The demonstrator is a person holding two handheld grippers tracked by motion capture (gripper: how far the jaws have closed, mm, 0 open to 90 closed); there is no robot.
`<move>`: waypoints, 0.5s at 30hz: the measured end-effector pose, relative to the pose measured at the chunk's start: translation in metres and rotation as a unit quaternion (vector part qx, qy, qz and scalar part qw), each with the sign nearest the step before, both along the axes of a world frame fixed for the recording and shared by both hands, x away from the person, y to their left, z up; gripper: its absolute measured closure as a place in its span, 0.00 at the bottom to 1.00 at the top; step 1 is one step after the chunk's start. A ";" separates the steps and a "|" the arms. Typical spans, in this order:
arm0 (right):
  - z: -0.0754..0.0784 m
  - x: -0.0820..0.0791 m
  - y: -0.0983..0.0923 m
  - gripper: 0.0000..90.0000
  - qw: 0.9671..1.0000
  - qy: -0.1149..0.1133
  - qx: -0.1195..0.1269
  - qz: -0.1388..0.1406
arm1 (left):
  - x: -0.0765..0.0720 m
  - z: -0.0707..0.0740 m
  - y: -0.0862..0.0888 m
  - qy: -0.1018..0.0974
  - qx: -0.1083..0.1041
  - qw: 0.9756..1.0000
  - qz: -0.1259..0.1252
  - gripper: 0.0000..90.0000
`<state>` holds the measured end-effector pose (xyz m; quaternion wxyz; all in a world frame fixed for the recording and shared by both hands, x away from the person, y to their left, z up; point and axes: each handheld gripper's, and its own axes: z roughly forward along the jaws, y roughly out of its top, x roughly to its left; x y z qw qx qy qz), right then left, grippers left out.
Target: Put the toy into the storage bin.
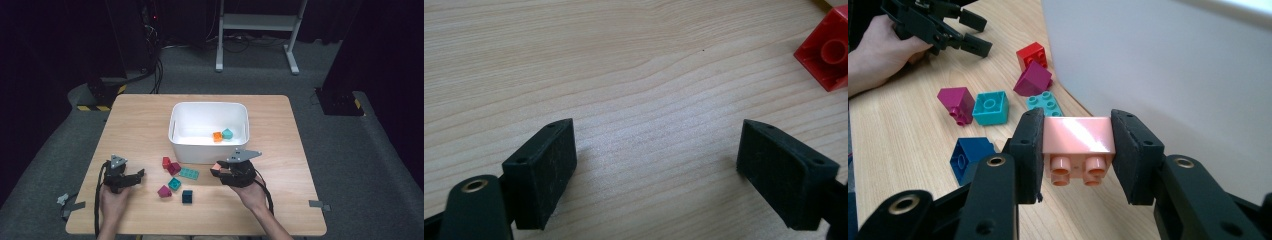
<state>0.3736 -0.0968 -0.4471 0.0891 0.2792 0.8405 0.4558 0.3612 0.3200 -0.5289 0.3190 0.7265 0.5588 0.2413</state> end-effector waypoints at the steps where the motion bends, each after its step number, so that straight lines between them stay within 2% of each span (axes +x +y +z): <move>1: 0.001 0.000 -0.001 0.65 1.000 -0.001 0.002 0.000 | 0.000 0.000 0.000 0.000 0.000 1.000 0.000 0.18; 15: 0.012 0.002 -0.002 0.65 1.000 -0.002 0.010 0.001 | 0.000 0.000 0.000 0.000 0.000 1.000 0.000 0.18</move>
